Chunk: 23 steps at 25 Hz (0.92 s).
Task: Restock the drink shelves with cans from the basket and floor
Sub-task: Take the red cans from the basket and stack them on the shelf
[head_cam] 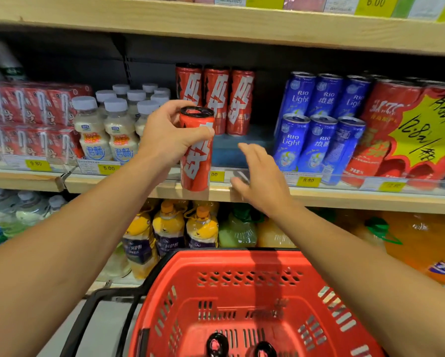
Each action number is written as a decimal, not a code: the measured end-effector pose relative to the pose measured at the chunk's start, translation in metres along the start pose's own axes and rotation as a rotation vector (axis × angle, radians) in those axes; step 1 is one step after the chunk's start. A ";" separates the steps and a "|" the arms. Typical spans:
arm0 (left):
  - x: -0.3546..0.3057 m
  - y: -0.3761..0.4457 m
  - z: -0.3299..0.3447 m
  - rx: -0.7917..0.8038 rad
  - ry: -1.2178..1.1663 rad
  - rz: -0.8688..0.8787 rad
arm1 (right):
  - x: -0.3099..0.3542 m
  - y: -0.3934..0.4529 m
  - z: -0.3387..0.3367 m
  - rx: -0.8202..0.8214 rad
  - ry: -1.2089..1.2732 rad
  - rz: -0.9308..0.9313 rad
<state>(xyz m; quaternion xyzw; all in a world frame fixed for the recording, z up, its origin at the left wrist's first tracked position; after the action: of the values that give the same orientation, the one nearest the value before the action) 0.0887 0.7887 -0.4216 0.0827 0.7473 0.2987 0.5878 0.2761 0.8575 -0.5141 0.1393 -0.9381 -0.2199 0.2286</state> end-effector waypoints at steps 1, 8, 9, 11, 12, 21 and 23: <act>-0.002 0.001 -0.001 0.002 0.010 0.002 | -0.006 -0.007 0.003 -0.004 -0.041 -0.037; -0.021 0.001 0.001 0.083 0.098 0.064 | -0.036 -0.031 0.013 -0.110 -0.263 -0.130; -0.022 0.002 0.005 0.085 0.107 0.070 | -0.038 -0.032 0.013 -0.129 -0.278 -0.144; -0.025 0.007 0.016 0.093 0.122 0.093 | -0.040 -0.031 0.013 -0.156 -0.290 -0.161; -0.026 0.011 0.022 0.093 0.132 0.109 | -0.040 -0.031 0.014 -0.162 -0.294 -0.166; -0.038 0.066 0.082 0.167 0.546 0.247 | -0.046 -0.027 0.020 -0.184 -0.284 -0.176; -0.043 0.075 0.092 0.200 0.604 0.236 | -0.047 -0.028 0.021 -0.191 -0.278 -0.179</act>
<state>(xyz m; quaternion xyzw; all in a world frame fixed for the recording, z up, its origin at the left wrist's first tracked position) 0.1701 0.8607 -0.3576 0.1334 0.8985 0.3010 0.2904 0.3110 0.8576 -0.5612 0.1681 -0.9194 -0.3443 0.0883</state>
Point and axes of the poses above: each hand's wrist, its own y-axis towards the middle knuckle, its own z-axis out of the palm, x = y × z, the point moved 2 cm from there along y, towards the middle knuckle, and after that the axes turned 13 degrees about z, right-handed, at the moved point
